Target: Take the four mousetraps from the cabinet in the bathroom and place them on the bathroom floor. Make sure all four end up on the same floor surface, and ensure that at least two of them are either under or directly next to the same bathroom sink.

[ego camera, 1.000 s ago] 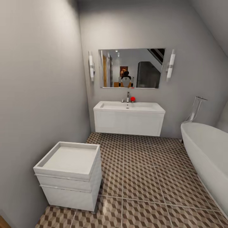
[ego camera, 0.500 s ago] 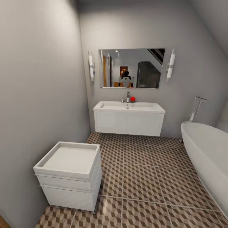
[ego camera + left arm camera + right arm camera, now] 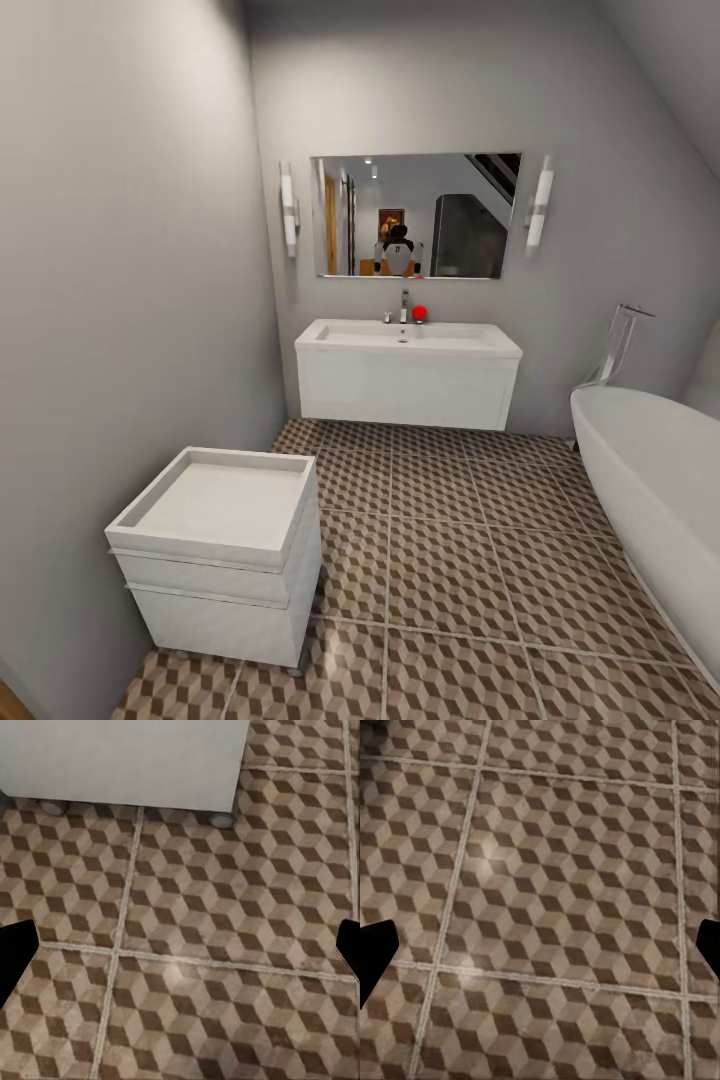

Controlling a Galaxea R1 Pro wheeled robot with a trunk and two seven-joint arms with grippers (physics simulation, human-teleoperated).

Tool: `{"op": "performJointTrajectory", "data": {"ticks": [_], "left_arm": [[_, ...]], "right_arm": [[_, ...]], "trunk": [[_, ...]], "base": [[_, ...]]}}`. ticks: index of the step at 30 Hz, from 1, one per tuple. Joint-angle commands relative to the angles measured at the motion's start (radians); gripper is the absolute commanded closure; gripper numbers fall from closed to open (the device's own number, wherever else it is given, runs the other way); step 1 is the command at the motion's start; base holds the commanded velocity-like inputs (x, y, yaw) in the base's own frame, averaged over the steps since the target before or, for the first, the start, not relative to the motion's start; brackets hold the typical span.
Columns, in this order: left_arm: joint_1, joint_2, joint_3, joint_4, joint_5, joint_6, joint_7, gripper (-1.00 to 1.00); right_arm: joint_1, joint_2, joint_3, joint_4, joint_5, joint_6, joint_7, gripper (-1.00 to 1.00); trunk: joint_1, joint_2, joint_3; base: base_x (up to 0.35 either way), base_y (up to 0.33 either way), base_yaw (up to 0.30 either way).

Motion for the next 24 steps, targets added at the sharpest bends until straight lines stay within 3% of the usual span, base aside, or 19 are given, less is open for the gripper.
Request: {"op": "performJointTrajectory", "data": {"ticks": [1,13,24], "left_arm": [[0.000,-0.001,0.000,-0.008,0.000,-0.001,0.000,-1.00],[0.000,-0.003,0.003,-0.045,0.001,0.001,0.001,-1.00],[-0.001,-0.006,0.004,-0.156,0.005,0.008,0.003,-1.00]], "right_arm": [[0.000,-0.002,0.000,-0.003,0.000,-0.003,-0.001,-1.00],[0.000,-0.030,0.001,-0.022,0.001,-0.006,0.001,-1.00],[0.000,-0.024,0.001,-0.208,0.002,0.003,-0.004,-1.00]], "trunk": [[0.000,0.000,-0.001],[0.000,0.000,-0.001],[0.000,0.000,-0.001]], "base": [[0.000,0.000,0.000],[0.000,0.000,0.000],[0.000,0.000,0.000]]}}
